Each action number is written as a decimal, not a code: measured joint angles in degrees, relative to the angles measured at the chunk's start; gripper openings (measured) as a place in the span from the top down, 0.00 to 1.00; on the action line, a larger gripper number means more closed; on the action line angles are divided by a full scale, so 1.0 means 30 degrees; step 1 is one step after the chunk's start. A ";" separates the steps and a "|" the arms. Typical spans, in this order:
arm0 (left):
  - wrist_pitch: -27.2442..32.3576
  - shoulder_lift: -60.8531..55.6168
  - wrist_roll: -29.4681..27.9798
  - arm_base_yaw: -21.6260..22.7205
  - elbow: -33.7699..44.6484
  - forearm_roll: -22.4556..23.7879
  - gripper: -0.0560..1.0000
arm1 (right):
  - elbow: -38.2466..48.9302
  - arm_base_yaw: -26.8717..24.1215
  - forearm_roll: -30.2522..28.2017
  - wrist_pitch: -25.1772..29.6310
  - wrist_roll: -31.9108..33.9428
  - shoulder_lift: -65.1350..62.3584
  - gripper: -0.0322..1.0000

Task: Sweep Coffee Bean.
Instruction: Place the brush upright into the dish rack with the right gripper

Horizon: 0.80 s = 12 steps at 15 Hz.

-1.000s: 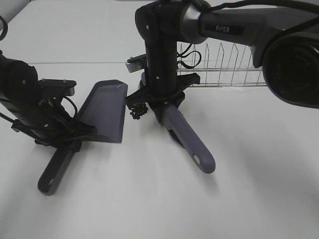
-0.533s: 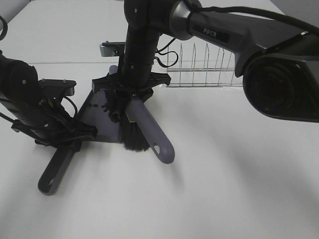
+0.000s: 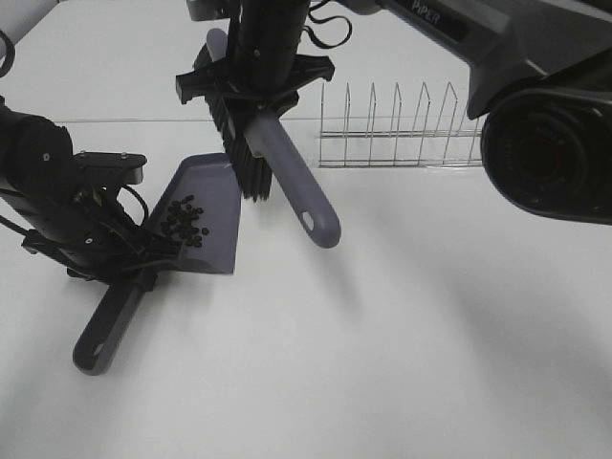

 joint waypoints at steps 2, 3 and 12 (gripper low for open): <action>0.0000 0.0000 0.0000 0.0000 0.0000 0.0000 0.61 | 0.0000 0.0000 -0.1280 0.0000 -0.0019 -0.0879 0.63; 0.0000 0.0000 0.0000 0.0000 0.0000 0.0000 0.61 | 0.0000 -0.0019 -0.1757 0.0000 -0.0019 -0.1299 0.63; 0.0000 0.0000 0.0000 0.0000 0.0000 -0.0019 0.61 | 0.8575 -0.4297 -0.2464 -0.0019 -0.0019 -0.9320 0.63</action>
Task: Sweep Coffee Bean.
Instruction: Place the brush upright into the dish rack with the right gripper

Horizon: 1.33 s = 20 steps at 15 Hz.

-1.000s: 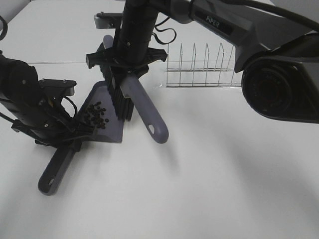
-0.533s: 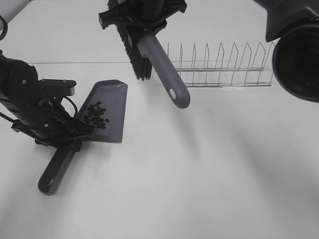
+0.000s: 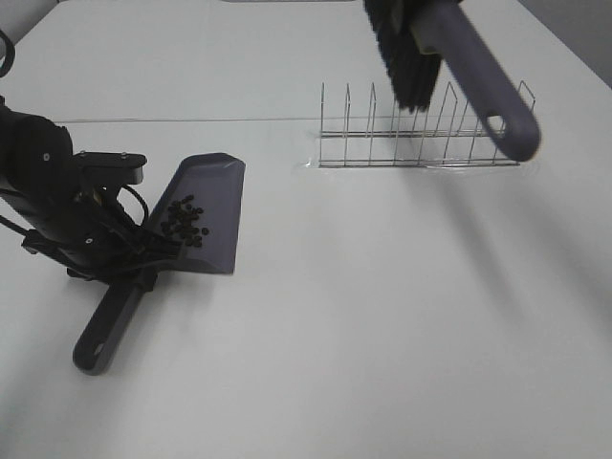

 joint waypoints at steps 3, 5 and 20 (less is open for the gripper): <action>0.0000 0.0000 0.0000 0.0000 0.0000 -0.0019 0.61 | 0.4354 -0.2024 -0.0038 0.0000 0.0000 -0.3113 0.63; 0.0000 0.0000 0.0000 0.0000 0.0000 -0.0019 0.61 | 0.6895 -0.2750 -0.0095 0.0000 0.0000 -0.4278 0.63; 0.1031 -0.2884 0.0000 -0.0382 0.0095 -0.0497 0.61 | 0.6570 -0.3380 -0.0917 -0.0115 0.0917 0.2215 0.63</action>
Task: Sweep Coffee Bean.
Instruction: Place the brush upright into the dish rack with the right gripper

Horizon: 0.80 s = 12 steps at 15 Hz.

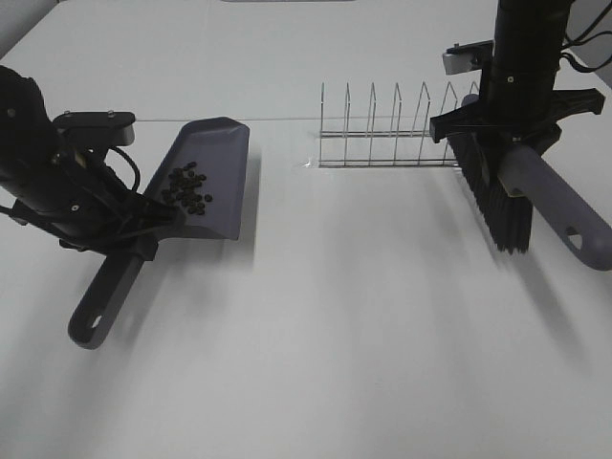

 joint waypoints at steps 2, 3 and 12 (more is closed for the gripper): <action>0.0019 0.0000 0.0000 -0.0057 0.0000 -0.0038 0.61 | -0.1070 0.0000 -0.0439 0.0000 0.0000 0.0898 0.63; 0.0019 0.0000 0.0000 -0.0057 0.0000 -0.0095 0.61 | -0.1490 0.0000 -0.0573 0.0000 0.0000 0.1203 0.63; 0.0019 0.0000 0.0000 -0.0057 0.0000 -0.0267 0.61 | -0.2158 -0.1108 -0.0153 0.0038 -0.0057 0.2120 0.63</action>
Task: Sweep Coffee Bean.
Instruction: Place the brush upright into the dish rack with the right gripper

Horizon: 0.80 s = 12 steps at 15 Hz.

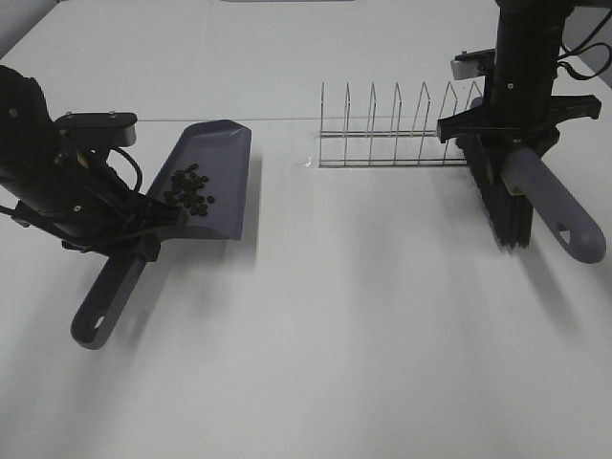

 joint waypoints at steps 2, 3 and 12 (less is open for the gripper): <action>0.0000 0.0000 0.0000 0.0000 0.0000 -0.0038 0.61 | -0.0019 -0.0038 0.0095 0.0095 -0.0076 0.0057 0.63; 0.0000 0.0000 0.0000 0.0000 0.0000 -0.0038 0.61 | -0.0076 -0.0038 0.0325 0.0038 -0.0134 0.0057 0.63; -0.0057 0.0000 0.0000 0.0000 0.0000 -0.0057 0.61 | -0.0115 -0.0019 0.0535 -0.0057 -0.0172 0.0057 0.63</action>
